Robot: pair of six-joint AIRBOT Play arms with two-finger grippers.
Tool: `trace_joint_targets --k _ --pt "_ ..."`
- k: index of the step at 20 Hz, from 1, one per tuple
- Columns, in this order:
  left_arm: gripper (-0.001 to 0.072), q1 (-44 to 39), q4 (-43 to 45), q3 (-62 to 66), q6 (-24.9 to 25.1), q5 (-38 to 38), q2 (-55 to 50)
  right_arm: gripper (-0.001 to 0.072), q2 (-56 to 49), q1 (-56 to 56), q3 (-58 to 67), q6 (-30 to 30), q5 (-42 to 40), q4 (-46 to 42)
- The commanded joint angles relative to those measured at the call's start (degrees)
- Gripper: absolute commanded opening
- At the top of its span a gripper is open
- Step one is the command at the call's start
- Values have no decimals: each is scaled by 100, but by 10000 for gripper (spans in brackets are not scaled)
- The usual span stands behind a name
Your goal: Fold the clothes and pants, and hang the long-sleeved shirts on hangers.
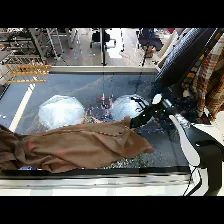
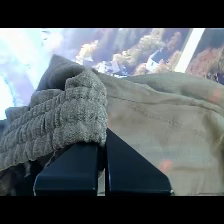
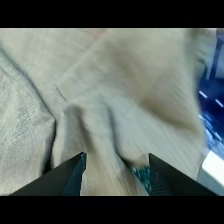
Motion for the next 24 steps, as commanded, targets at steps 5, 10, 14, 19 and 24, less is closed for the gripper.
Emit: trace_joint_targets --k 5,10,14,19,24 --pt "9 -291 -20 2 -2 -20 -11 38 -409 616 -50 -732 -560 -114" --pt "9 7 -2081 90 -83 -1060 503 18 568 170 522 439 -544 -828" --pt "8 531 -2946 756 -431 -2511 1508 18 2446 -503 1355 1392 -518 -1622" --pt "5 1502 -3062 1982 -557 -4190 2916 18 4564 -1169 2343 1683 -894 -2022" --pt "6 2430 -2669 1976 -363 -4715 3724 18 5796 -1449 2446 1679 -1843 -2232"
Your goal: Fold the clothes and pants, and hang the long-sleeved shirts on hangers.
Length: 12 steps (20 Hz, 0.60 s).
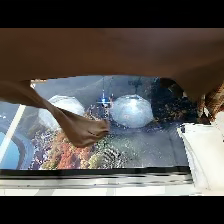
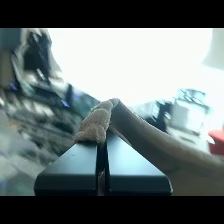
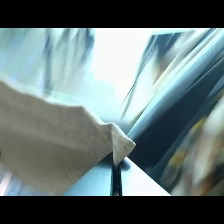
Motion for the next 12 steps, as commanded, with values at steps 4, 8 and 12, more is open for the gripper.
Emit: trace_joint_targets --k 4,8,12 --pt "8 358 214 -573 87 -199 291 18 632 -153 90 105 -70 -120" --pt "8 -118 219 -2103 129 411 278 17 258 -146 -505 887 1740 575" --pt "8 -483 219 -3871 1204 848 168 17 221 -144 -2109 1049 1770 385"
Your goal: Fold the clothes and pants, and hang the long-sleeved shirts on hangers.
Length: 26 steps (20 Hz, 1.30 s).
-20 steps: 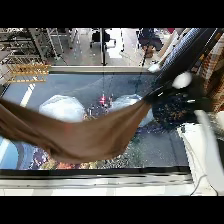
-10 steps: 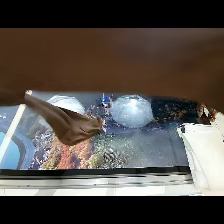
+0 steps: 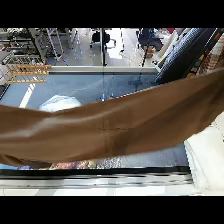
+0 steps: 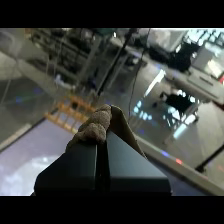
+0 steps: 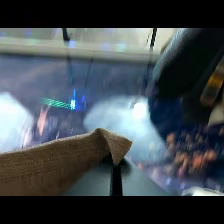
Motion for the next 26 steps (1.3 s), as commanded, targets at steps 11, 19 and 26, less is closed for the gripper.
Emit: trace_joint_targets --k 11,19,26 --pt "5 -1932 -341 -297 369 -855 -3923 15 -3709 481 -1781 898 -4439 63" --pt "496 -2581 -284 1633 -625 -964 -5643 589 -6013 468 798 1287 -4262 103" --pt "552 -1196 3150 1600 -1141 3381 -5368 563 -5829 168 503 -98 293 1875"
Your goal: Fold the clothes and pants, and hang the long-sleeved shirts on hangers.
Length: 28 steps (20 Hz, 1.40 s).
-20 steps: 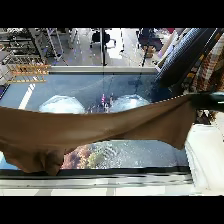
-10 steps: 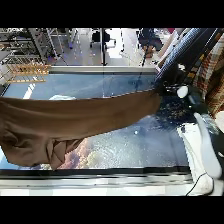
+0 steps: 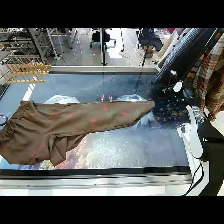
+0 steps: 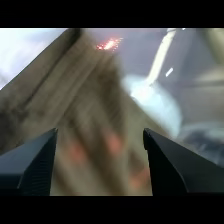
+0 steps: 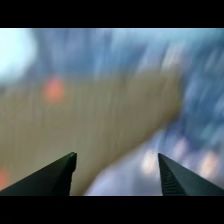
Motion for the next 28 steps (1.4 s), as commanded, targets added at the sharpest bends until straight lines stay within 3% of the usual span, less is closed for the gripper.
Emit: trace_joint_targets --k 1,3,7,10,12,14,15,16,18,24,25,26,27,28 --pt "541 647 2076 -140 -382 2227 118 563 140 52 -538 -1025 2129 1897" --pt "493 911 1886 -846 -291 1803 476 562 542 448 -1414 -1241 2002 2634" --pt "493 981 2232 -2035 146 813 898 563 1121 1808 -2732 -1132 1014 2776" --pt "492 955 1390 -2378 424 428 785 552 999 2983 -2931 -621 -236 2776" --pt "492 876 1086 -2393 535 413 627 389 793 3622 -2931 -214 -960 2793" --pt "480 815 1043 -2393 533 367 490 389 542 4028 -2929 -44 -1335 3117" --pt "443 811 946 -2393 535 299 424 399 391 4192 -2892 -46 -1512 3425" --pt "325 813 787 -2393 560 229 380 409 234 4341 -2813 -48 -1661 3670" --pt "4 813 437 -2393 861 136 348 407 -101 4603 -2520 -46 -1858 3873" --pt "9 826 55 -2389 962 142 374 374 -1322 5031 -990 393 -2144 4129" --pt "9 824 26 -2389 960 186 396 285 -1480 5051 -752 461 -2159 4127" --pt "9 826 -24 -2389 960 219 424 102 -1569 5062 -555 448 -2175 4068" --pt "9 826 -92 -2382 960 256 479 19 -1547 5060 -461 446 -2149 3832" --pt "8 826 -116 -2382 962 245 568 18 -1405 5021 -411 452 -1904 3296"
